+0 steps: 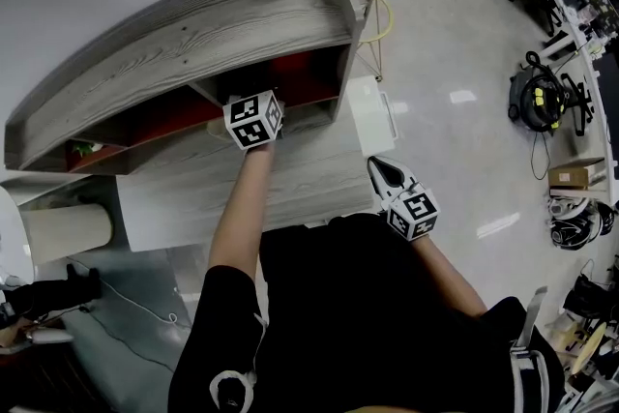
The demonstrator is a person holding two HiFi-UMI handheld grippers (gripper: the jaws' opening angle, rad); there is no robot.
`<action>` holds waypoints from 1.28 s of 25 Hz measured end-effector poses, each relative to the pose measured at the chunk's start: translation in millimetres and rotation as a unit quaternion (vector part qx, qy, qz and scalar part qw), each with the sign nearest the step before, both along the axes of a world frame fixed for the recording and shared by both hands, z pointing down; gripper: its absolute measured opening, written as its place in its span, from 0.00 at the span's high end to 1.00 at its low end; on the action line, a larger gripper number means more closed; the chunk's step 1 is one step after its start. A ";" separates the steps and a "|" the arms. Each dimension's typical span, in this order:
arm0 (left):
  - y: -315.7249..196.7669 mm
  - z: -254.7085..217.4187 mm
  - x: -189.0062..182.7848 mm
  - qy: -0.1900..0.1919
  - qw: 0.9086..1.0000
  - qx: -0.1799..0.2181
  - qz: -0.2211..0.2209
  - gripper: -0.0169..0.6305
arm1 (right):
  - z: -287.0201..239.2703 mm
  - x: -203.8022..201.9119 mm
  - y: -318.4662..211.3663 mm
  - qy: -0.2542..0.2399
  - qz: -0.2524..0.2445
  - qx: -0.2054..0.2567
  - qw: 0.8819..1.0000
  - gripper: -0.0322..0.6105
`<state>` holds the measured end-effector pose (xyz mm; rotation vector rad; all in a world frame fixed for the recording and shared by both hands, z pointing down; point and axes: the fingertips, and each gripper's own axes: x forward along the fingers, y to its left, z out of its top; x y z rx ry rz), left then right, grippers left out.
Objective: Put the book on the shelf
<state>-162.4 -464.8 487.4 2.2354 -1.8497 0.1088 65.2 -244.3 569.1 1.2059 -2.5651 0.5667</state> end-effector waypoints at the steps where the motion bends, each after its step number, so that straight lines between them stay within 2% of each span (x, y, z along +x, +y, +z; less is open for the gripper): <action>1: -1.4 0.0 0.1 0.000 1.000 0.001 -0.001 0.75 | 0.3 1.2 0.5 0.000 0.002 -0.001 1.000 0.95; 10: -3.9 -1.2 1.2 0.004 1.000 0.008 0.005 0.75 | 7.8 2.3 7.6 0.004 0.003 -0.013 1.000 0.95; 16: -3.7 -1.3 0.9 0.005 1.000 -0.005 -0.001 0.75 | 6.3 -4.2 6.1 0.002 -0.001 -0.014 1.000 0.95; 32: 24.9 -14.0 3.4 -0.007 1.000 0.002 0.018 0.75 | 12.1 -20.1 15.9 0.006 -0.032 -0.012 0.999 0.95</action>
